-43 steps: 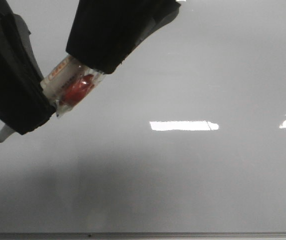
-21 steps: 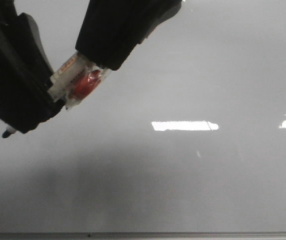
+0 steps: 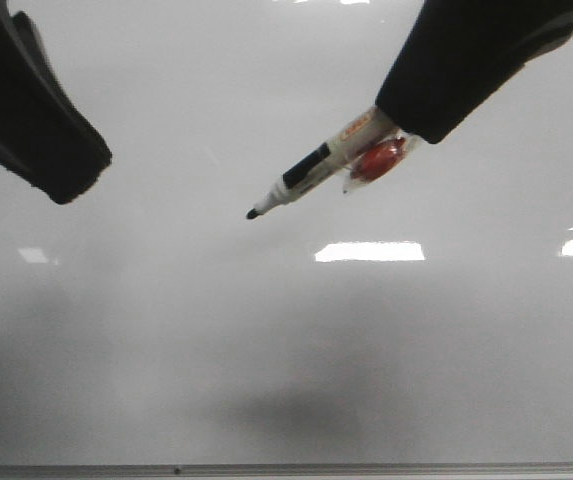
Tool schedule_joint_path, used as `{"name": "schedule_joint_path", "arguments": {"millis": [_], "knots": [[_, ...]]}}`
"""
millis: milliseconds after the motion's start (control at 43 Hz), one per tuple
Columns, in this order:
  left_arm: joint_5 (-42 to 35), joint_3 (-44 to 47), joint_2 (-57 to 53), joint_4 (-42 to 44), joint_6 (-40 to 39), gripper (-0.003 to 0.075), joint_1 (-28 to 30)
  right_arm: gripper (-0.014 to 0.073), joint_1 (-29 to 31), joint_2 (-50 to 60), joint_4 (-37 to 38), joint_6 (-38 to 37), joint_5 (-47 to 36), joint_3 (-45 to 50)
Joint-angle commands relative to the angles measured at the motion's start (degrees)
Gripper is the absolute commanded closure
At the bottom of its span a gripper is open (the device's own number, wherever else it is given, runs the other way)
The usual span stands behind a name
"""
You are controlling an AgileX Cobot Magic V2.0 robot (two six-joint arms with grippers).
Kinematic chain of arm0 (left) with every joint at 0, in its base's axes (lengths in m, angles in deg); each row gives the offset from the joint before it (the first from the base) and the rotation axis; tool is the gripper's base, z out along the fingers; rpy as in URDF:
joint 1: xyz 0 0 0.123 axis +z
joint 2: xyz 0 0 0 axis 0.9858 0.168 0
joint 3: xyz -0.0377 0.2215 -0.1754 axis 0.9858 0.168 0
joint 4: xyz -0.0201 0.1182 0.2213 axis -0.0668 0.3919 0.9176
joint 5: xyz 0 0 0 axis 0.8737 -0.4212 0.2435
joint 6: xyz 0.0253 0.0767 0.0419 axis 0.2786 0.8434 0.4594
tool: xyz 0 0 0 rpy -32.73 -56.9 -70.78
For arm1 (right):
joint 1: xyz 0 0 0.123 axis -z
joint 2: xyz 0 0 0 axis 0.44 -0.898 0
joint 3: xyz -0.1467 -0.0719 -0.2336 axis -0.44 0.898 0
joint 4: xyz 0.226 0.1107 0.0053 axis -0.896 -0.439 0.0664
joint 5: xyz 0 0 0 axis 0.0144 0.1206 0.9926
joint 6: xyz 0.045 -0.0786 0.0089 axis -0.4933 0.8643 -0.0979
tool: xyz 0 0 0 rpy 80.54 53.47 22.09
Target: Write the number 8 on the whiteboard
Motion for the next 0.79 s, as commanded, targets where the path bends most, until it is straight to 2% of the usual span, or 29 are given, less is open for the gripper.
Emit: {"name": "schedule_joint_path", "arguments": {"millis": [0, 70, 163, 349, 442, 559, 652, 768], "knots": [[-0.38, -0.30, -3.62, -6.45, -0.60, 0.0737, 5.17, 0.0697, 0.77, 2.07, -2.70, 0.77, -6.55, -0.24], [-1.20, 1.92, -6.26, -8.76, -0.60, 0.0739, 9.14, 0.0697, 0.40, 1.28, -3.60, 0.77, -8.87, -0.24], [-6.36, 7.31, -12.82, -11.24, -0.60, 0.0739, 14.19, 0.0697, 0.40, -0.66, -7.51, 0.77, -12.61, -0.30], [-28.02, 23.60, -36.56, -15.32, -3.46, 0.0739, 19.46, 0.0697, -0.16, -6.22, -12.67, 2.30, -16.75, -2.31], [-34.93, 30.09, -51.45, -15.32, -5.24, 0.0739, 20.49, 0.0697, -1.35, -9.00, -12.87, 2.51, -18.05, -4.39], [-38.78, 35.60, -68.03, -15.32, -7.44, 0.0739, 20.75, 0.0697, -2.94, -11.60, -12.87, 2.51, -21.29, -6.85], [-39.66, 38.00, -78.05, -12.81, -15.28, 0.0739, 20.73, 0.0697, -3.05, -12.80, -13.23, 2.51, -22.43, -8.09], [-35.01, 38.51, -74.42, -11.20, -18.29, 0.0739, 20.73, 0.0697, -3.05, -13.71, -13.45, 2.51, -22.99, -8.82]]}}
